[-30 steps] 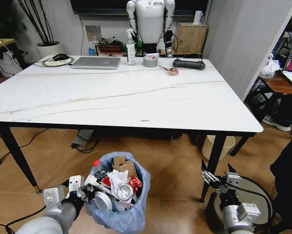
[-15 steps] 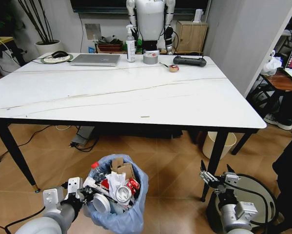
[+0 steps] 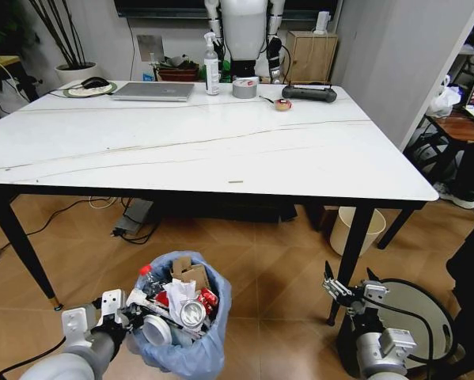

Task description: Pick up the trash bin and place the trash from the table into it.

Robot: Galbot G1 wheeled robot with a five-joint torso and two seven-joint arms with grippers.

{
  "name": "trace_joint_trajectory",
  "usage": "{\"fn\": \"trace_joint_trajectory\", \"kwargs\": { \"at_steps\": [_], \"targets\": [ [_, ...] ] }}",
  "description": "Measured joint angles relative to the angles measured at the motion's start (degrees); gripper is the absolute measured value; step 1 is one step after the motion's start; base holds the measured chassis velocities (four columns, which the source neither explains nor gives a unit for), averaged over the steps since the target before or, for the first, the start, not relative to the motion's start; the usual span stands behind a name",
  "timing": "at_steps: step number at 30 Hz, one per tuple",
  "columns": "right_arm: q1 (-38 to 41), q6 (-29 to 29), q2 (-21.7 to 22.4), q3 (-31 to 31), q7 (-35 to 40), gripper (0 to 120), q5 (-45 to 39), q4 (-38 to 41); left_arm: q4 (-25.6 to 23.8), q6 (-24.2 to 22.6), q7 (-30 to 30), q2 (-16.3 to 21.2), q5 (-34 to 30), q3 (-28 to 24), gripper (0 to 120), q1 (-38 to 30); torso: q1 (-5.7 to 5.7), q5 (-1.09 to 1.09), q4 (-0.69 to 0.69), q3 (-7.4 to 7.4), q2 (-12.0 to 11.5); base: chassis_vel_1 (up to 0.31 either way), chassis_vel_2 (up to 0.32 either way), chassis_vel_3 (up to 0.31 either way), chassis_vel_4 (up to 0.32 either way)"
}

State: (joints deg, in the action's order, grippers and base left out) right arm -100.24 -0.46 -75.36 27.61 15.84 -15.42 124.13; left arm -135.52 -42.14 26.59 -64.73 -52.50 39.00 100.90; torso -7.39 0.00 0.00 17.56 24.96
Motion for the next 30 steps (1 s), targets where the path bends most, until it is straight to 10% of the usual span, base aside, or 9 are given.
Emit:
{"fn": "trace_joint_trajectory", "kwargs": {
  "at_steps": [30],
  "targets": [
    [1.1,0.3,-0.4,-0.9,-0.3,100,1.0,-1.2,14.5,1.5,-8.8,-0.9,6.2,2.2,0,-1.6,2.24,0.01,0.0,-4.6,-6.9,0.0,0.0,0.0,0.0]
  ]
}}
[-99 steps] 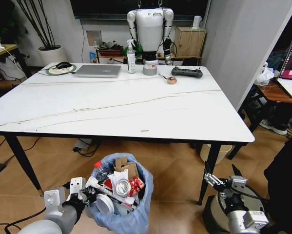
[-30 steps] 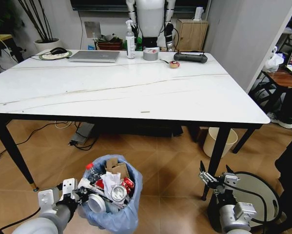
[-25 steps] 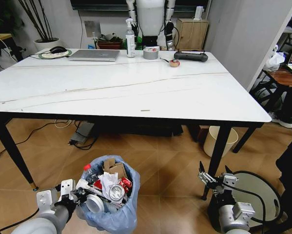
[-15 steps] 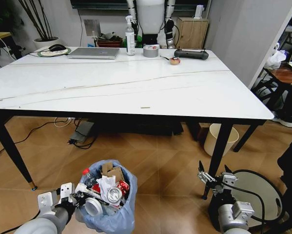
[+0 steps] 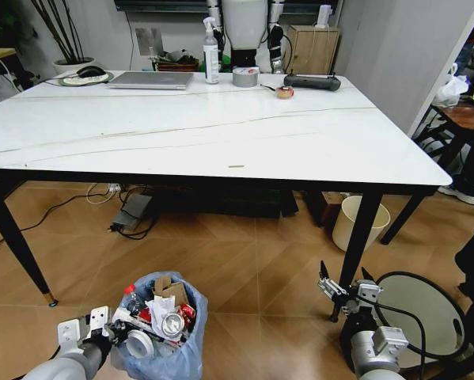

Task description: Pick up the trash bin and place the trash from the table into it.

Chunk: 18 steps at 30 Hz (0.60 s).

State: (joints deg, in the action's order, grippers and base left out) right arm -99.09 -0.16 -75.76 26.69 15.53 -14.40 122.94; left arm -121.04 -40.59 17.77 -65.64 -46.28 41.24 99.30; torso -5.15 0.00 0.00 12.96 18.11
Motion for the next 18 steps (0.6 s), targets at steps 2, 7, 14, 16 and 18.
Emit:
{"fn": "trace_joint_trajectory", "kwargs": {
  "at_steps": [2,7,14,16,18],
  "targets": [
    [0.0,0.0,-0.1,0.0,0.0,100,0.0,0.0,0.5,0.0,-0.1,0.0,0.1,0.1,0,-0.1,0.18,0.0,0.0,-0.43,-0.6,0.0,0.0,0.0,0.0],
    [0.0,0.0,-0.4,-0.1,0.0,100,0.2,-0.2,0.9,0.1,-0.6,-0.1,0.4,0.2,0,0.1,0.42,0.0,0.0,-1.2,-1.6,0.0,0.0,0.0,0.0],
    [-0.1,0.0,-0.6,-0.2,-0.1,100,0.6,-0.2,0.5,0.1,-0.7,-0.1,0.4,0.5,0,0.2,0.92,-0.01,0.0,-2.35,-3.2,0.0,0.0,0.0,0.0],
    [-0.1,-0.1,-0.6,-0.2,-0.1,100,0.6,-0.2,0.4,0.1,-0.7,-0.1,0.4,0.5,0,0.2,0.97,-0.01,0.0,-2.63,-3.6,0.0,0.0,0.0,0.0],
    [-0.1,-0.1,-0.6,-0.2,-0.1,100,0.6,-0.2,0.4,0.1,-0.7,0.0,0.4,0.5,0,0.2,1.05,-0.01,0.0,-3.02,-4.1,0.0,0.0,0.0,0.0]
  ]
}}
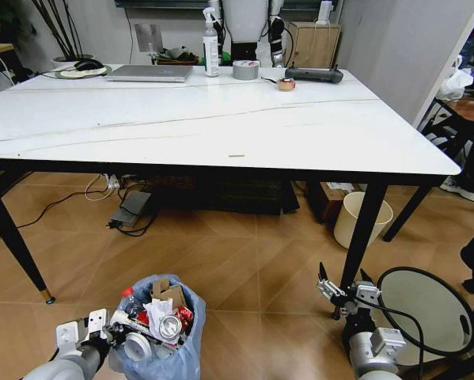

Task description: Pick up the trash bin and place the trash from the table into it.

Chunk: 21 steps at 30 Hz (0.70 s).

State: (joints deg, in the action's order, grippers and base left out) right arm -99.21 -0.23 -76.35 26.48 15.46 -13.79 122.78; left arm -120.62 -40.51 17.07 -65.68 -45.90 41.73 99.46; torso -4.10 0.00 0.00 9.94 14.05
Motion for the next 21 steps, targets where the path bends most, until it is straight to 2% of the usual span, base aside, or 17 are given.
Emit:
{"fn": "trace_joint_trajectory", "kwargs": {
  "at_steps": [21],
  "targets": [
    [0.0,0.0,0.0,0.0,0.0,100,0.2,0.3,-0.3,-0.2,0.4,0.1,0.0,-0.1,0,0.0,1.08,0.0,0.0,-3.59,-4.7,0.0,0.0,0.0,0.0]
  ]
}}
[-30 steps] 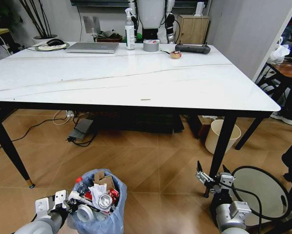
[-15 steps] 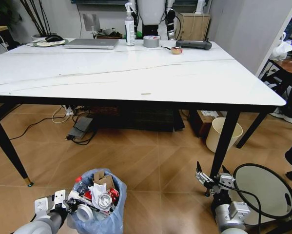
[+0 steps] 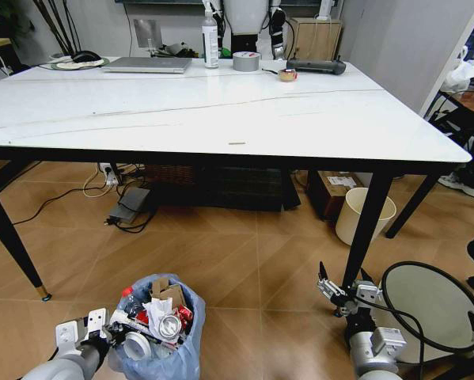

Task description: Pick up the trash bin and place the trash from the table into it.

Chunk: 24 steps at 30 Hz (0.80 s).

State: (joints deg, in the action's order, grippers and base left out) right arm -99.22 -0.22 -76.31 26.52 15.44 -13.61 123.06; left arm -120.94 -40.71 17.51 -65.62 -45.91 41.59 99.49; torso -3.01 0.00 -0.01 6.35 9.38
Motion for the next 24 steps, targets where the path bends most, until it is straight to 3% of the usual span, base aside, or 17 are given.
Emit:
{"fn": "trace_joint_trajectory", "kwargs": {
  "at_steps": [7,16,24],
  "targets": [
    [-0.1,0.1,0.0,0.0,0.0,100,0.1,0.1,0.5,0.0,1.2,-0.1,0.0,-0.1,0,-0.5,0.27,0.0,0.0,-1.15,-1.4,0.0,0.0,0.0,0.0],
    [-0.3,0.6,-0.2,0.0,-0.1,100,0.7,0.2,3.1,0.5,1.1,0.1,0.6,-0.5,0,-2.1,0.3,0.0,0.0,-1.24,-1.5,0.0,0.0,0.0,0.0],
    [-0.5,0.8,-0.3,-0.1,-0.2,100,1.1,0.4,7.1,2.6,-4.2,0.2,4.6,-1.2,0,-3.7,0.26,0.0,0.0,-1.08,-1.3,0.0,0.0,0.0,0.0]
  ]
}}
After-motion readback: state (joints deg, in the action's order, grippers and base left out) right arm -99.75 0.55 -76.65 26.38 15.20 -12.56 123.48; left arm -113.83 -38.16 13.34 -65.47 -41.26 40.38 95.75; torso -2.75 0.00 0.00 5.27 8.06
